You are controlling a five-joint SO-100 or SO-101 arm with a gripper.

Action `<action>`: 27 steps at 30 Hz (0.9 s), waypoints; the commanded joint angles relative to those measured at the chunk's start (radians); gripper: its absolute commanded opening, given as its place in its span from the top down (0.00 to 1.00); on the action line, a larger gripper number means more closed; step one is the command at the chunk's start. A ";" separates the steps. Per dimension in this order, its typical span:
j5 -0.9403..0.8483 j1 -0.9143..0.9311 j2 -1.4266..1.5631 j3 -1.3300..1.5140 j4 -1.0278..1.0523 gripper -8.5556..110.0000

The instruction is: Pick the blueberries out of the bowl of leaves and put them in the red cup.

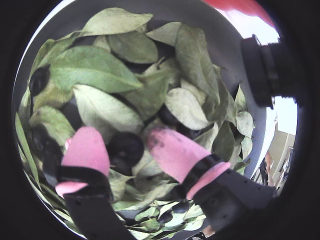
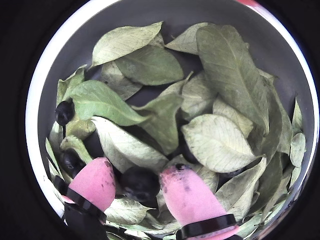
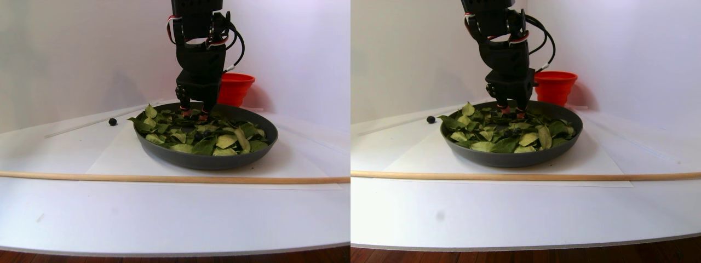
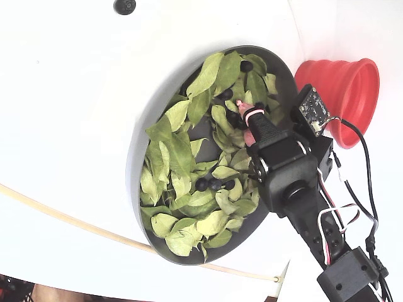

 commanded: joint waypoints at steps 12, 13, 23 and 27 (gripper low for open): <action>0.005 0.008 0.000 0.037 -0.025 0.83; 0.003 0.008 0.002 0.038 -0.028 0.83; 0.002 0.008 0.031 0.051 -0.029 0.84; -0.003 0.008 0.067 0.067 -0.029 0.84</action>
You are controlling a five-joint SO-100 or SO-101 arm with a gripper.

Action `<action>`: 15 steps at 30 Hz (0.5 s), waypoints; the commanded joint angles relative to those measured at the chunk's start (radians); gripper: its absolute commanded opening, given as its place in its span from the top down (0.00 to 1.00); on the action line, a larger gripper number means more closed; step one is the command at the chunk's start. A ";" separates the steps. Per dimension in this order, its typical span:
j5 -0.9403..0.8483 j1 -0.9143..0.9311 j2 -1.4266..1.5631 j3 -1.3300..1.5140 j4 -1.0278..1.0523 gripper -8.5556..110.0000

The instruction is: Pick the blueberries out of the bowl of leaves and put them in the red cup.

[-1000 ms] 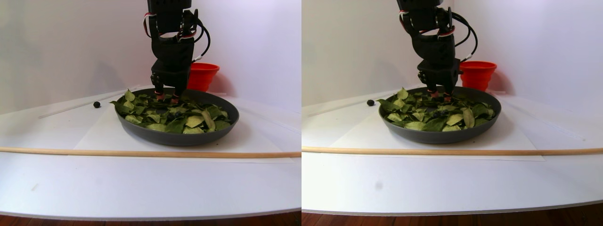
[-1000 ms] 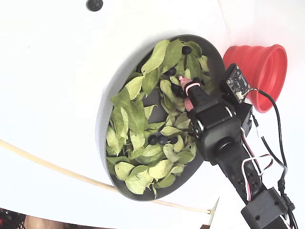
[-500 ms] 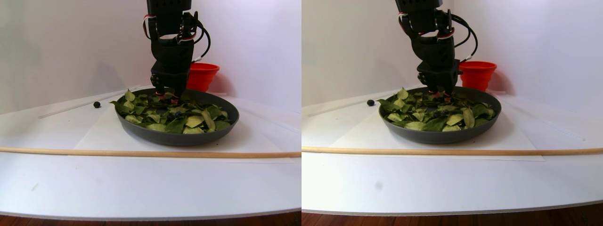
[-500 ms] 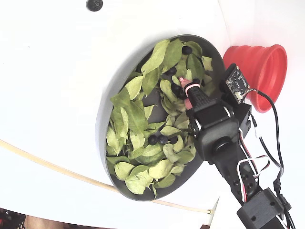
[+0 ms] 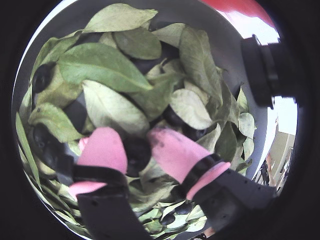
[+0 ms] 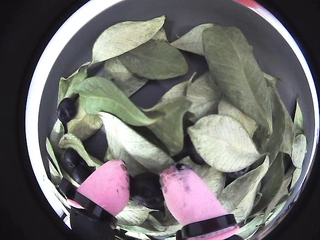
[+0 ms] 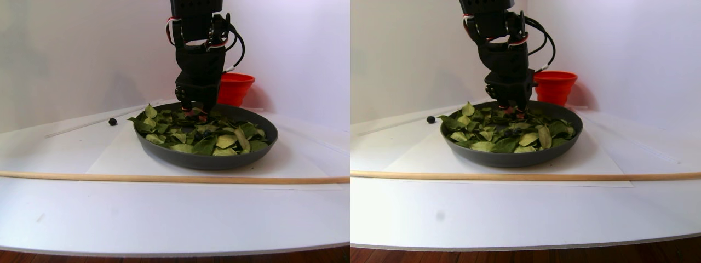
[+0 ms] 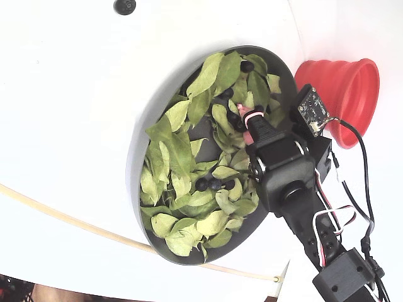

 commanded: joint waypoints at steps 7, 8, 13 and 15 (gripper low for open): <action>-0.020 0.014 0.138 0.037 -0.006 0.84; -0.023 0.015 0.143 0.037 -0.006 0.84; -0.035 0.026 0.158 0.028 -0.006 0.84; -0.041 0.031 0.167 0.026 -0.005 0.84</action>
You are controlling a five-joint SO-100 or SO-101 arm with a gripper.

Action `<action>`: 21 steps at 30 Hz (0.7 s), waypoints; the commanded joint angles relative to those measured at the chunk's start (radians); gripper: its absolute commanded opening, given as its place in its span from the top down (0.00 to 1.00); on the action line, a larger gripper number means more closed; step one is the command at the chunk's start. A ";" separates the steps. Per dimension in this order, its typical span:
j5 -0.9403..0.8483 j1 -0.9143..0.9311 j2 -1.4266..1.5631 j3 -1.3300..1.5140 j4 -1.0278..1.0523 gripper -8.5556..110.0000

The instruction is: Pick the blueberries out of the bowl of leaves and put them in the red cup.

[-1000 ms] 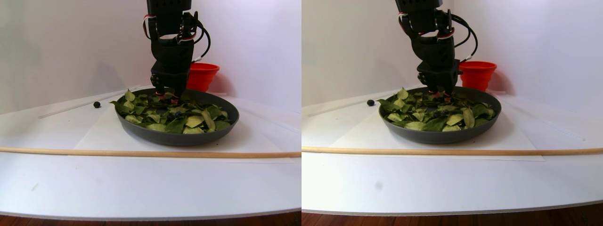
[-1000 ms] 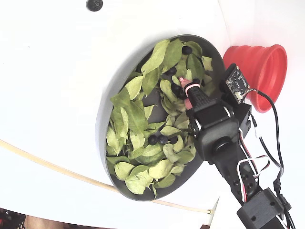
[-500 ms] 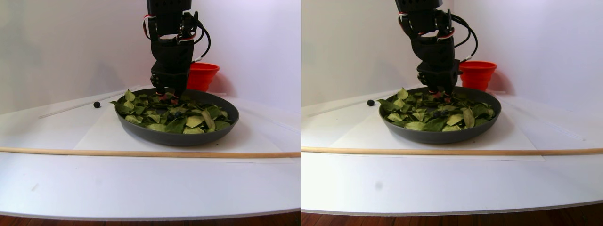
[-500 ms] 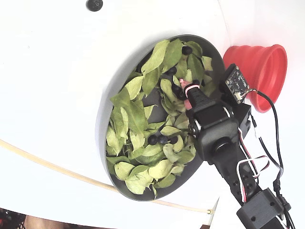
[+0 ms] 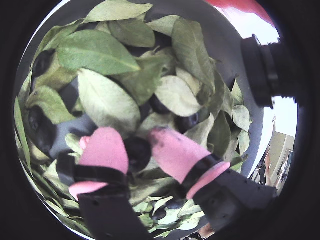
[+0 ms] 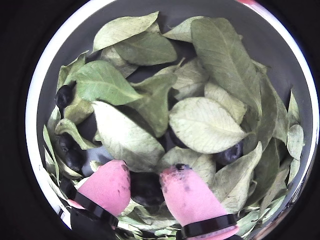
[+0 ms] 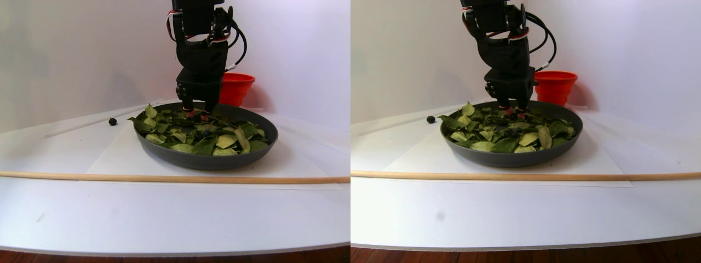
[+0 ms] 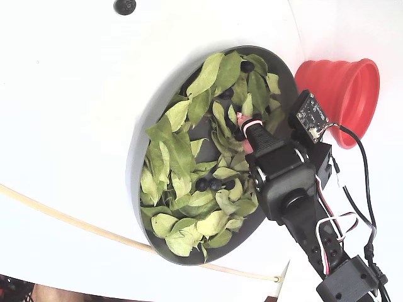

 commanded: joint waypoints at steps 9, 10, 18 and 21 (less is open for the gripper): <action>-0.029 0.031 0.161 -0.003 0.006 0.84; -0.031 0.031 0.166 -0.003 0.006 0.84; -0.052 0.037 0.215 0.009 0.012 0.84; -0.061 0.038 0.229 0.009 0.021 0.84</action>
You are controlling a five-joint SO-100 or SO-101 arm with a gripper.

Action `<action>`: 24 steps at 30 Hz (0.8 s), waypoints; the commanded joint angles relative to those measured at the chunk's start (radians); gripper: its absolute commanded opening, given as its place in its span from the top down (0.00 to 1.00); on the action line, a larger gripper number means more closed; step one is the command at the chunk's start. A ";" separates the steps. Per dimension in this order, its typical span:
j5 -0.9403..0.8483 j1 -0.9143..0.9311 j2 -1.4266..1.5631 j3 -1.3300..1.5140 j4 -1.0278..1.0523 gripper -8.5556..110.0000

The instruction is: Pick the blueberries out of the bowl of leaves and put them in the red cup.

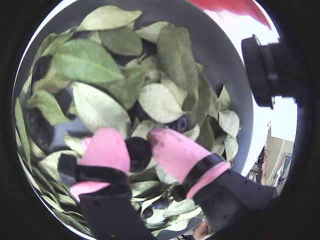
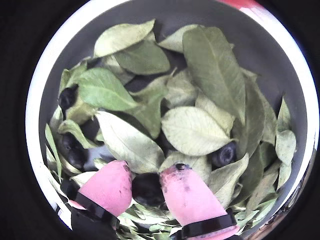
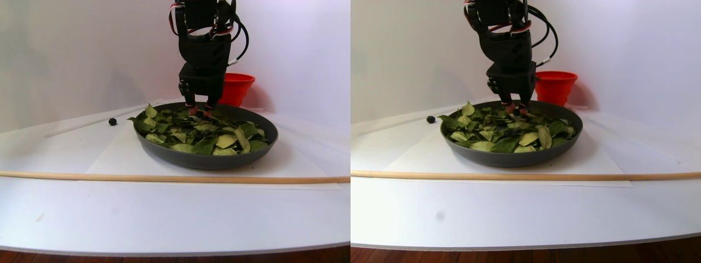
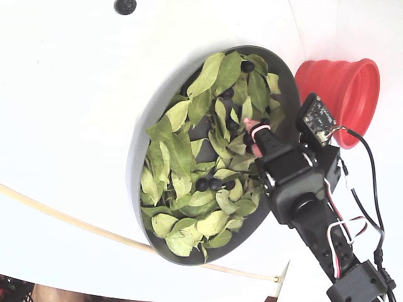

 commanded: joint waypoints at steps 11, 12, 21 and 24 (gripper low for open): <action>-0.057 0.046 0.209 -0.002 0.035 0.84; -0.060 0.048 0.218 -0.002 0.040 0.84; -0.101 0.066 0.276 0.002 0.052 0.84; -0.114 0.072 0.290 0.000 0.052 0.84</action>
